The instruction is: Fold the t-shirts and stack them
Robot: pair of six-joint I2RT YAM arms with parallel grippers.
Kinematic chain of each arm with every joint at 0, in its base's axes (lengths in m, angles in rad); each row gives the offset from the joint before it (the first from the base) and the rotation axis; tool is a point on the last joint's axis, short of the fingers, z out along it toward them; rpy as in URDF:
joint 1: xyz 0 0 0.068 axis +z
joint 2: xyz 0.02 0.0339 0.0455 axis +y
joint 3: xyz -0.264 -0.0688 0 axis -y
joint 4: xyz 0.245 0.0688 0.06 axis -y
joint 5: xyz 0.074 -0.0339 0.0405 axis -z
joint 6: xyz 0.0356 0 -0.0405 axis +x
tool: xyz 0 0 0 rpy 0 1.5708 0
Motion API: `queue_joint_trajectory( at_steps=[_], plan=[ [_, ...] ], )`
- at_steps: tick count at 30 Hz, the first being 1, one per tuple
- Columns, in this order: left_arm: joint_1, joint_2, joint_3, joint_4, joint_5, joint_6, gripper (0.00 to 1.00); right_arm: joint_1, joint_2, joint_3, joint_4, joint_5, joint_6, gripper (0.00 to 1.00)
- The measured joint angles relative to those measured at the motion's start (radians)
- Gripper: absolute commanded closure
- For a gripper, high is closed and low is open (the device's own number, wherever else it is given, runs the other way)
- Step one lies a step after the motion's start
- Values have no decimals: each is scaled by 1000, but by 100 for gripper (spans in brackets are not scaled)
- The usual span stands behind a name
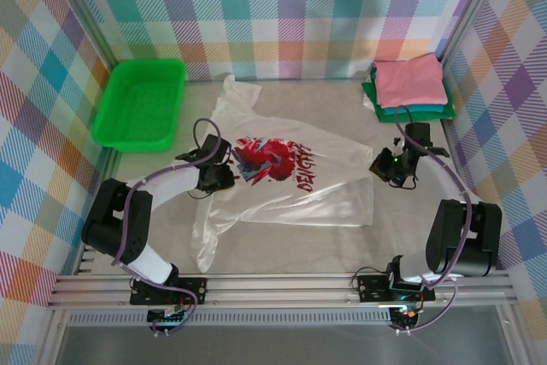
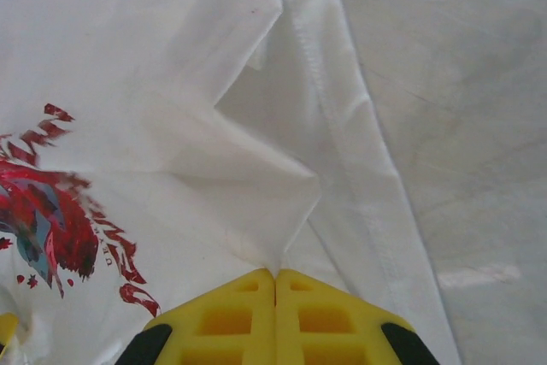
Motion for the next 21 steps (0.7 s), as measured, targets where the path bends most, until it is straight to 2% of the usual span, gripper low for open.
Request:
queue_joint_trajectory(
  at_steps=[12, 16, 18, 21],
  plan=[
    [37, 0, -16, 0, -23, 0, 71, -57, -63, -11, -114, 14, 1, 100],
    [37, 2, -14, -2, -26, 0, 70, -73, -17, -35, -95, 19, 1, 95],
    [38, 6, -8, -9, -27, 0, 70, -74, 20, -37, -80, 23, 3, 84],
    [39, 12, 17, -34, -35, 0, 69, -74, 49, -37, -65, 42, 4, 79]
  ],
)
